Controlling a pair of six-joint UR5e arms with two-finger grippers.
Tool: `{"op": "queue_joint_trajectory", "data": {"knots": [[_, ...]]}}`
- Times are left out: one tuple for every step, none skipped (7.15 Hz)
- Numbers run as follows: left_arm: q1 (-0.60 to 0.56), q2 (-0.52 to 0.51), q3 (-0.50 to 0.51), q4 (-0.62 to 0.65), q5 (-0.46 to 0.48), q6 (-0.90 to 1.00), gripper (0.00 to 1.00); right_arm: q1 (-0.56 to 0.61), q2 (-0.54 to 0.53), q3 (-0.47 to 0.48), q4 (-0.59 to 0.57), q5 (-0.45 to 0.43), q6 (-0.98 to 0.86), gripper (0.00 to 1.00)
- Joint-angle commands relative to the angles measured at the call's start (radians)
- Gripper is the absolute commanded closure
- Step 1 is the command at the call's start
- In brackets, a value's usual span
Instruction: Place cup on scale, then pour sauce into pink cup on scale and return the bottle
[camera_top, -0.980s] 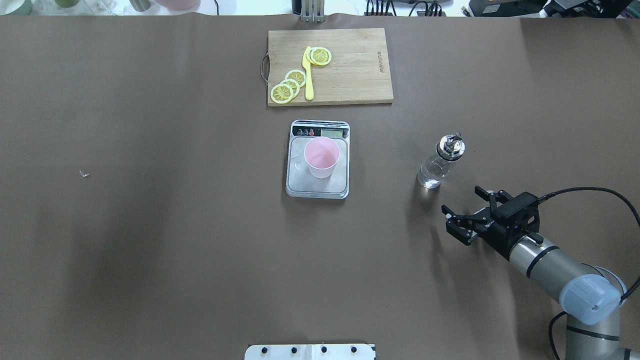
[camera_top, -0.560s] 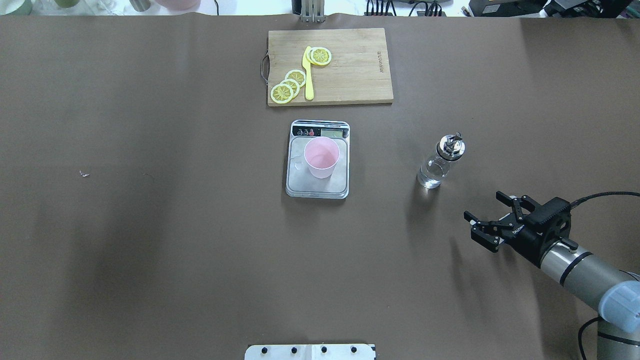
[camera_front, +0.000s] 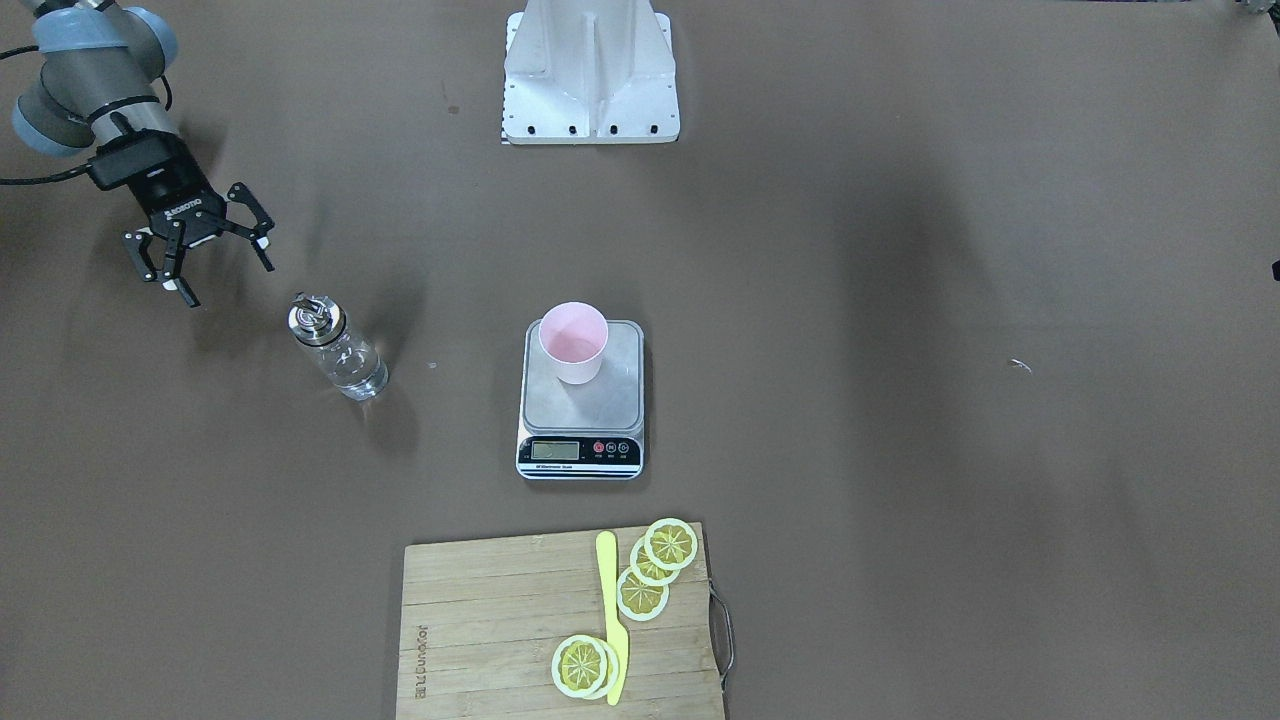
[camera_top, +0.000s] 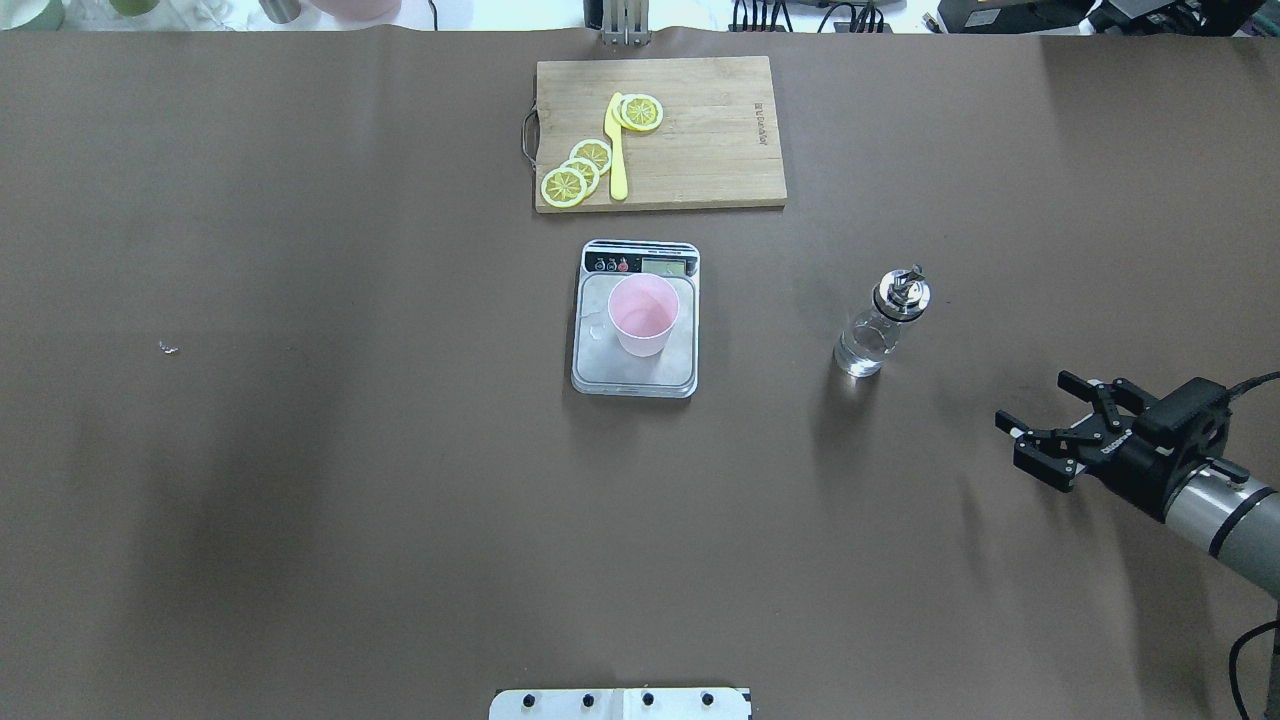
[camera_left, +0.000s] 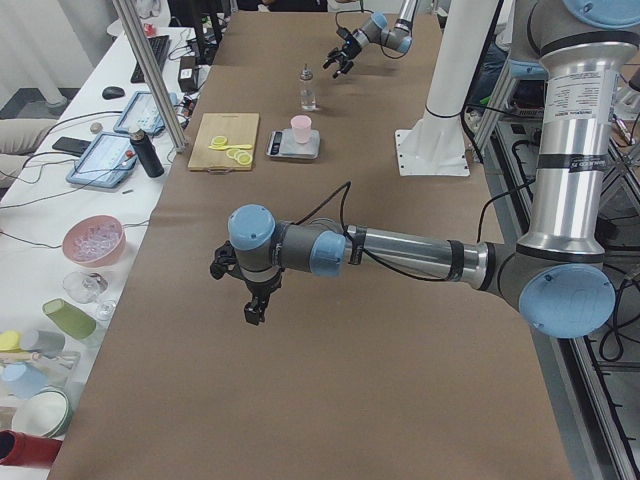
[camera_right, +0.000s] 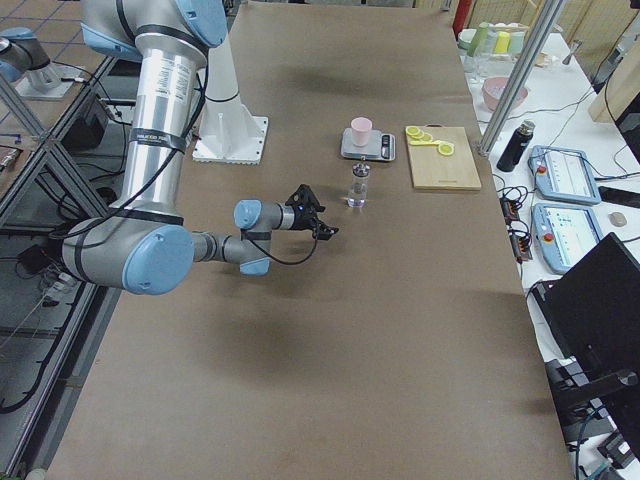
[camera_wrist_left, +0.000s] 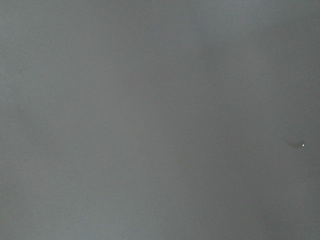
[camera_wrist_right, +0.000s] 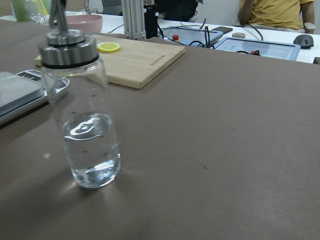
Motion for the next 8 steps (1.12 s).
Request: {"op": "queue_joint_trajectory", "data": {"knots": [[0.0,0.001,0.002,0.0,-0.002,0.0,0.0,0.177,-0.001,-0.038,-0.044,0.148,0.0,0.0],[0.0,0.001,0.0,0.0,-0.002,0.0,0.0,0.253,0.001,-0.061,-0.081,0.181,0.002,0.0],[0.0,-0.001,0.002,0.0,-0.002,0.0,0.0,0.352,0.022,-0.094,-0.113,0.27,0.0,0.0],[0.0,-0.001,0.0,0.0,-0.003,0.002,0.0,0.517,0.095,-0.107,-0.209,0.483,-0.009,0.0],[-0.002,-0.002,-0.001,0.0,-0.003,0.002,0.0,0.657,0.152,-0.113,-0.283,0.648,-0.017,0.0],[-0.003,-0.005,0.0,0.0,-0.003,0.003,0.0,0.753,0.195,-0.121,-0.38,0.778,-0.029,0.0],[-0.024,-0.009,0.0,0.0,-0.002,0.005,0.0,0.825,0.217,-0.122,-0.469,0.912,-0.063,0.0],[-0.05,-0.013,0.002,0.002,-0.002,0.009,0.0,0.861,0.22,-0.154,-0.485,0.925,-0.206,0.0]]}}
